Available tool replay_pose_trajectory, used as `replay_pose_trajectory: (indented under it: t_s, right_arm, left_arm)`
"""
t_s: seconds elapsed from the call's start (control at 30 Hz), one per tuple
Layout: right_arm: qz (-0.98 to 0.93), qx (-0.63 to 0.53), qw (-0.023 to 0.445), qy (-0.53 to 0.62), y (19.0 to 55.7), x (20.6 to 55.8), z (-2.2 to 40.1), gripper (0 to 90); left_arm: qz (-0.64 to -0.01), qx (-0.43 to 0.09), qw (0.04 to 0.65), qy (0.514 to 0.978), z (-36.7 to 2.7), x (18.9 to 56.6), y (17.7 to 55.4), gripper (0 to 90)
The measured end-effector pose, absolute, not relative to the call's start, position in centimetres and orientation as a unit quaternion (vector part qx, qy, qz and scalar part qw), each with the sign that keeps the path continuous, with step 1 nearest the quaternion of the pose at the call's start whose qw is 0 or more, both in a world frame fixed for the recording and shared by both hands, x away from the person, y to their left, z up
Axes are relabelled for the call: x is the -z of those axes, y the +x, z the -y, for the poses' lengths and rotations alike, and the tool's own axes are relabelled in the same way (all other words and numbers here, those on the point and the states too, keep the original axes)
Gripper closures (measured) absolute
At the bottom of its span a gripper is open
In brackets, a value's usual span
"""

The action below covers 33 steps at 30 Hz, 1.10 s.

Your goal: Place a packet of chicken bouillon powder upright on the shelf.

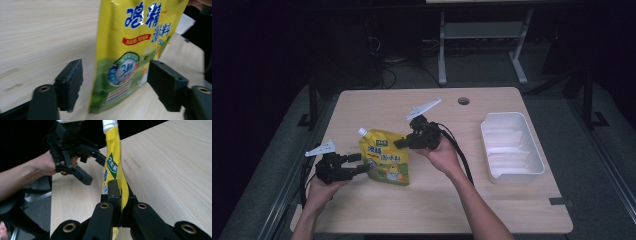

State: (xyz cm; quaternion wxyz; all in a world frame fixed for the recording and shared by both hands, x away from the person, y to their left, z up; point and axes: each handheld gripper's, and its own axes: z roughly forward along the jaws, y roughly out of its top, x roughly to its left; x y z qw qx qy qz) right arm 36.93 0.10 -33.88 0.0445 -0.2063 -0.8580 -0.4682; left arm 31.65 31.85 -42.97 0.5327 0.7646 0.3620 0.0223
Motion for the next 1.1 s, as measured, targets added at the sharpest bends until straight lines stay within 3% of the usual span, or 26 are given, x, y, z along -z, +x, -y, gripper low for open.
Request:
replay_pose_trajectory:
  t_s: [0.2, 0.33, 0.47, 0.63, 0.9, 1.0, 1.1]
  right_arm:
    - [0.868, 0.463, 0.049, -0.172, 36.2, 33.4, -0.5, 89.3]
    - [0.873, 0.460, 0.055, -0.155, 36.0, 33.3, -0.5, 89.1]
    - [0.874, 0.456, 0.050, -0.160, 36.1, 33.2, 0.0, 88.7]
    - [0.875, 0.453, 0.044, -0.166, 36.2, 33.3, 0.5, 88.0]
    - [0.872, 0.454, 0.058, -0.175, 36.5, 33.4, 1.4, 80.4]
    - [0.872, 0.452, 0.059, -0.177, 36.6, 33.0, 1.7, 69.7]
    - [0.875, 0.449, 0.054, -0.175, 36.5, 32.6, 1.8, 65.1]
  left_arm:
    - [-0.345, 0.005, 0.538, 0.770, -31.4, 43.4, 31.8, 35.9]
    - [-0.333, 0.014, 0.535, 0.776, -31.3, 43.6, 31.8, 47.0]
    - [-0.319, 0.006, 0.536, 0.782, -31.2, 43.4, 31.5, 63.8]
    - [-0.306, 0.003, 0.533, 0.789, -30.9, 43.3, 31.3, 74.7]
    - [-0.285, -0.002, 0.521, 0.804, -30.0, 42.9, 31.0, 78.1]
    - [-0.276, -0.004, 0.518, 0.810, -29.6, 42.8, 30.9, 78.6]
    - [-0.273, -0.005, 0.518, 0.811, -29.4, 42.8, 30.8, 78.9]
